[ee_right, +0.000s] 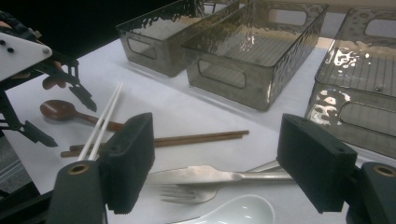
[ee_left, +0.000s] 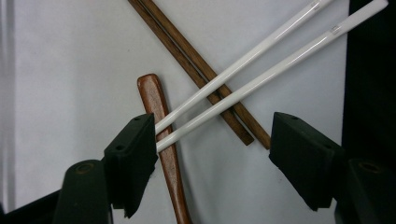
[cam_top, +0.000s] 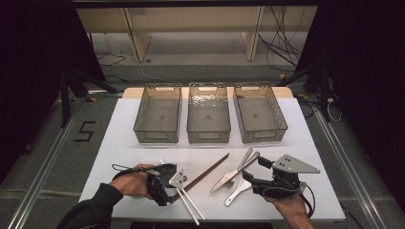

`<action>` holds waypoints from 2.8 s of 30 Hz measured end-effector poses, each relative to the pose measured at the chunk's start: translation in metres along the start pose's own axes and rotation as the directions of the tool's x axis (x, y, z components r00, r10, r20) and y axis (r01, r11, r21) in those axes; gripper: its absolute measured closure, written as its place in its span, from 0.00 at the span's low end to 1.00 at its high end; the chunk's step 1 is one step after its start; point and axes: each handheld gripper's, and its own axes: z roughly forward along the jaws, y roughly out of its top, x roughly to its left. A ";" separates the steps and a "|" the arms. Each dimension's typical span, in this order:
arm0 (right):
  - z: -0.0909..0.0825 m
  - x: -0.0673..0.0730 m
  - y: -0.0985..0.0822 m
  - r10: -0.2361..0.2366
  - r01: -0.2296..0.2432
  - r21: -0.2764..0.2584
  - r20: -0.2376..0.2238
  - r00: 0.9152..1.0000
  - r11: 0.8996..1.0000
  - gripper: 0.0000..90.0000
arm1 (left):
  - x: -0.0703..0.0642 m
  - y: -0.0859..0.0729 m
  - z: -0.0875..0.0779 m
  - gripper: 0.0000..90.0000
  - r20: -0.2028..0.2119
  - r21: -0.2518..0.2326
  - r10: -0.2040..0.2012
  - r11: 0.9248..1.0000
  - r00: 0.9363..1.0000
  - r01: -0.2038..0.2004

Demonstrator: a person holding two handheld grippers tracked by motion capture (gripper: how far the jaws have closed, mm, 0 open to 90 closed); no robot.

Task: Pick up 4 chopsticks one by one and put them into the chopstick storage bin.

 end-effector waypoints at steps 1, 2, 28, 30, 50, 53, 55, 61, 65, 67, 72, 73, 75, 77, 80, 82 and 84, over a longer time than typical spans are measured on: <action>0.000 0.000 0.000 0.000 0.000 0.000 0.000 1.000 1.000 0.31 | 0.000 0.000 0.001 0.36 0.003 0.004 0.006 1.000 1.000 -0.006; 0.000 0.000 0.000 0.004 -0.004 0.004 -0.002 1.000 1.000 0.31 | 0.000 0.000 0.003 0.38 0.006 0.005 0.013 1.000 1.000 -0.013; 0.002 0.000 0.000 0.000 0.000 0.018 -0.020 1.000 1.000 0.32 | -0.001 0.005 0.020 0.44 0.085 0.021 0.079 0.997 0.993 -0.081; 0.002 0.000 0.000 0.000 0.000 0.018 -0.019 1.000 1.000 0.32 | -0.002 0.005 0.019 0.45 0.091 0.028 0.072 0.997 0.993 -0.075; 0.004 0.001 0.000 -0.002 0.003 0.033 -0.023 1.000 0.999 0.32 | -0.008 0.009 0.016 0.66 0.104 0.065 0.127 0.989 0.986 -0.134; 0.004 0.001 0.000 -0.002 0.003 0.034 -0.022 1.000 0.999 0.32 | -0.007 0.008 0.017 0.72 0.084 0.082 0.139 0.986 0.987 -0.146; 0.004 0.001 0.000 -0.004 0.005 0.036 -0.022 1.000 0.999 0.32 | -0.007 0.007 0.017 0.74 0.089 0.076 0.138 0.987 0.986 -0.145; 0.005 -0.001 -0.001 0.004 -0.003 0.040 -0.022 1.000 0.999 0.33 | -0.007 0.007 0.017 0.77 0.095 0.093 0.162 0.981 0.982 -0.171; 0.005 -0.003 -0.001 0.031 -0.030 0.039 -0.027 0.999 0.999 0.33 | -0.007 0.006 0.017 0.80 0.106 0.095 0.153 0.982 0.983 -0.163; 0.005 -0.003 -0.001 0.034 -0.033 0.035 -0.028 0.999 0.999 0.33 | -0.007 0.006 0.017 0.82 0.112 0.091 0.148 0.983 0.983 -0.158; 0.005 -0.004 -0.001 0.040 -0.038 0.039 -0.028 0.999 0.998 0.33 | -0.007 0.006 0.017 0.84 0.117 0.094 0.158 0.981 0.981 -0.169; 0.005 -0.004 -0.001 0.038 -0.037 0.039 -0.028 0.999 0.999 0.33 | -0.007 0.006 0.017 0.84 0.119 0.097 0.166 0.979 0.979 -0.178; 0.005 -0.004 -0.001 0.038 -0.037 0.039 -0.027 0.999 0.999 0.33 | -0.007 0.006 0.017 0.84 0.117 0.094 0.173 0.978 0.978 -0.184; 0.005 -0.004 -0.001 0.041 -0.040 0.034 -0.023 0.999 0.999 0.34 | -0.008 0.006 0.017 0.85 0.116 0.088 0.173 0.979 0.978 -0.183; 0.005 -0.005 -0.001 0.044 -0.043 0.033 -0.023 0.999 0.999 0.34 | -0.008 0.005 0.017 0.85 0.120 0.086 0.189 0.976 0.975 -0.200; 0.005 -0.005 -0.001 0.045 -0.045 0.034 -0.023 0.999 0.998 0.34 | -0.008 0.006 0.017 0.86 0.119 0.087 0.199 0.974 0.973 -0.210; 0.005 -0.004 -0.001 0.045 -0.044 0.039 -0.023 0.999 0.998 0.34 | -0.008 0.006 0.017 0.87 0.120 0.084 0.200 0.974 0.972 -0.211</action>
